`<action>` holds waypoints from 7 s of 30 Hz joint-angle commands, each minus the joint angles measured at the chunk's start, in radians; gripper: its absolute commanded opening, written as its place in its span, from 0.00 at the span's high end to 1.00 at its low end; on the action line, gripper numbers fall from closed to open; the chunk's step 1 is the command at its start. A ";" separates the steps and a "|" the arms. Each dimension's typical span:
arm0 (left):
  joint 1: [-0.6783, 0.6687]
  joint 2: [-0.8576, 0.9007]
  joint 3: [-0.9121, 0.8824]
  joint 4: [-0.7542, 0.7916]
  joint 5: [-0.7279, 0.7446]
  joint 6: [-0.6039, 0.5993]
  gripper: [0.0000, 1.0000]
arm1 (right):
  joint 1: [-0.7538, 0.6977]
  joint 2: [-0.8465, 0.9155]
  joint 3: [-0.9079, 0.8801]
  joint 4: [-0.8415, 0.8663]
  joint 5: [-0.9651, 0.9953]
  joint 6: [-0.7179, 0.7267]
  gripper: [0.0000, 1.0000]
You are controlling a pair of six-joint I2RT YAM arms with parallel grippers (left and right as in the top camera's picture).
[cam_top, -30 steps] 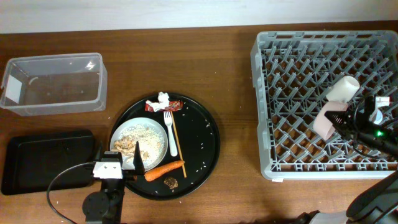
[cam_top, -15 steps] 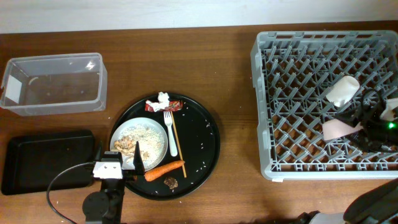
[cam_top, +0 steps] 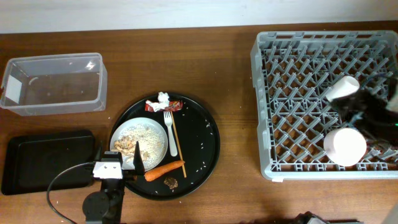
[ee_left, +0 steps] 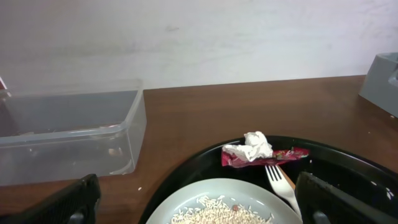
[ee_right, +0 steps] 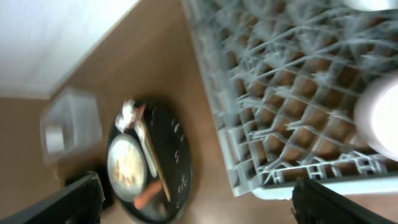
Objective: Sort waste into correct bins and load items into the dishwasher rack
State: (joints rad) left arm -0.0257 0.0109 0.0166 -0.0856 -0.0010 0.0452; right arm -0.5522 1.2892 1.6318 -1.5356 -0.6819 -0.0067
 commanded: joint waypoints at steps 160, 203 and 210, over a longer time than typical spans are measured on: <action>-0.048 1.589 1.439 -0.996 -0.259 -0.501 0.99 | 0.818 0.563 0.023 0.530 0.561 0.363 0.01; 0.946 1.590 1.357 -0.855 0.895 -0.448 0.99 | 0.818 0.563 0.023 0.530 0.561 0.364 0.01; 1.044 1.591 1.338 -0.870 1.052 -0.449 0.99 | 0.818 0.563 0.023 0.530 0.561 0.364 0.01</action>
State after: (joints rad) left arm 0.9947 1.6260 1.3739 -0.9535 0.9604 -0.4240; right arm 0.2707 1.8618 1.6394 -1.0054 -0.1280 0.3481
